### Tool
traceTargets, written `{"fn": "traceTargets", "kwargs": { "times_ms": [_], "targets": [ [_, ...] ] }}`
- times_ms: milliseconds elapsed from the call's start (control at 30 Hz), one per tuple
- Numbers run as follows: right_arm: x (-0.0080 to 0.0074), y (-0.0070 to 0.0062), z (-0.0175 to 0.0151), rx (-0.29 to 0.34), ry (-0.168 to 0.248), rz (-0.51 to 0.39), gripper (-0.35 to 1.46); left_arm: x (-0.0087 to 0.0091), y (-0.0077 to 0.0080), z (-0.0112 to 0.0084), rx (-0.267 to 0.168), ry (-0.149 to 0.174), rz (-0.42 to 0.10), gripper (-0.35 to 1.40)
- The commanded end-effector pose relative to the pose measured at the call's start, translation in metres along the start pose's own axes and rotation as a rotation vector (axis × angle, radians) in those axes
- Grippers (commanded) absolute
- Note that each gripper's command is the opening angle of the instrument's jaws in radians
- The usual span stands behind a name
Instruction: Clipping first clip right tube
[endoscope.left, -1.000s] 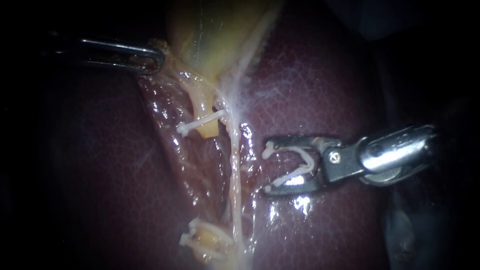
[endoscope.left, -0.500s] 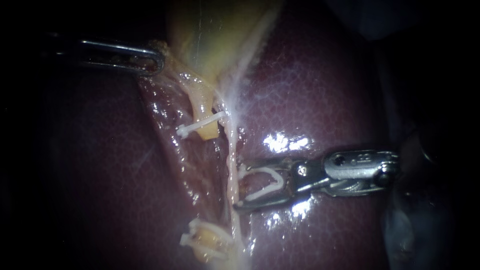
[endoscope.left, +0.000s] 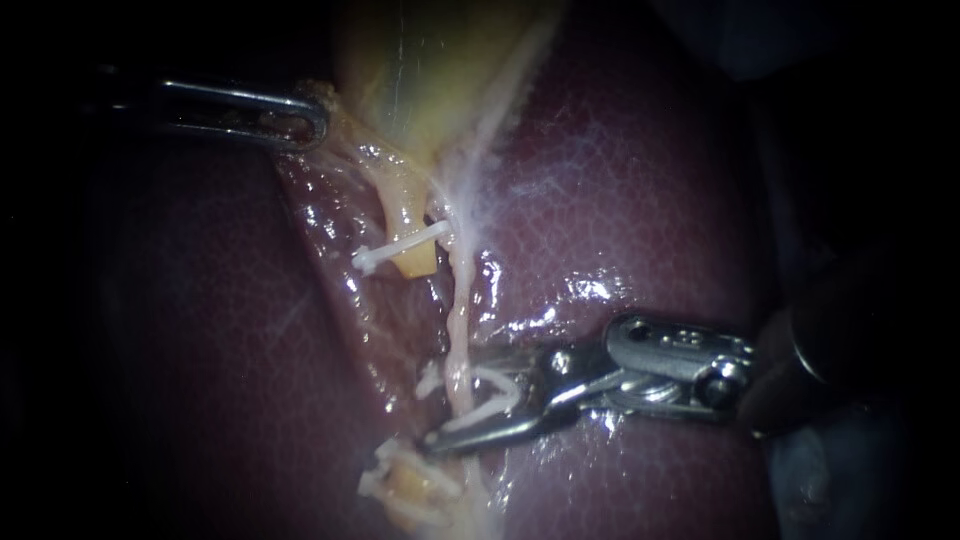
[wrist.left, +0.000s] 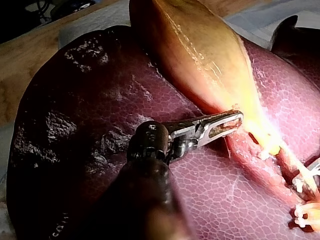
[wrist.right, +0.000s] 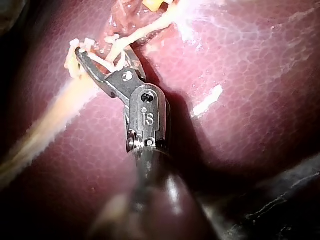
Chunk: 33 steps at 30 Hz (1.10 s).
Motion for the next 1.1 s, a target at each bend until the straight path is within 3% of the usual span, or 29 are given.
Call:
{"fn": "traceTargets", "kwargs": {
  "times_ms": [33, 200, 500, 600, 733, 967, 1100],
  "targets": [
    [0.0003, -0.0005, 0.0, 0.009, 0.001, -0.002, 0.49, 0.0, 0.0, 0.0, 0.0, 0.0, 0.0, -0.35],
    [0.0014, -0.0022, 0.0002, 0.047, 0.002, -0.006, 0.48, 0.0, 0.0, 0.0, 0.0, 0.0, 0.0, -0.35],
    [0.0015, -0.0023, -0.0003, 0.043, 0.007, 0.004, 0.39, 0.0001, 0.0, 0.0, 0.0, 0.0, 0.0, -0.35],
    [0.0014, -0.0024, -0.0006, 0.054, 0.003, 0.009, 0.3, 0.0001, 0.0, 0.0, -0.001, 0.0, 0.001, -0.35],
    [0.0012, -0.0025, -0.0009, 0.078, -0.008, 0.035, 0.04, 0.0002, 0.0, 0.0001, -0.001, 0.0, 0.001, -0.35],
    [0.0011, -0.0024, -0.0008, 0.101, -0.02, 0.058, -0.12, 0.0003, 0.0, 0.0002, -0.002, -0.001, 0.002, -0.35],
    [0.0011, -0.0023, -0.0009, 0.1, -0.021, 0.081, -0.32, 0.0003, 0.0, 0.0002, -0.002, -0.001, 0.002, -0.35]
  ]
}}
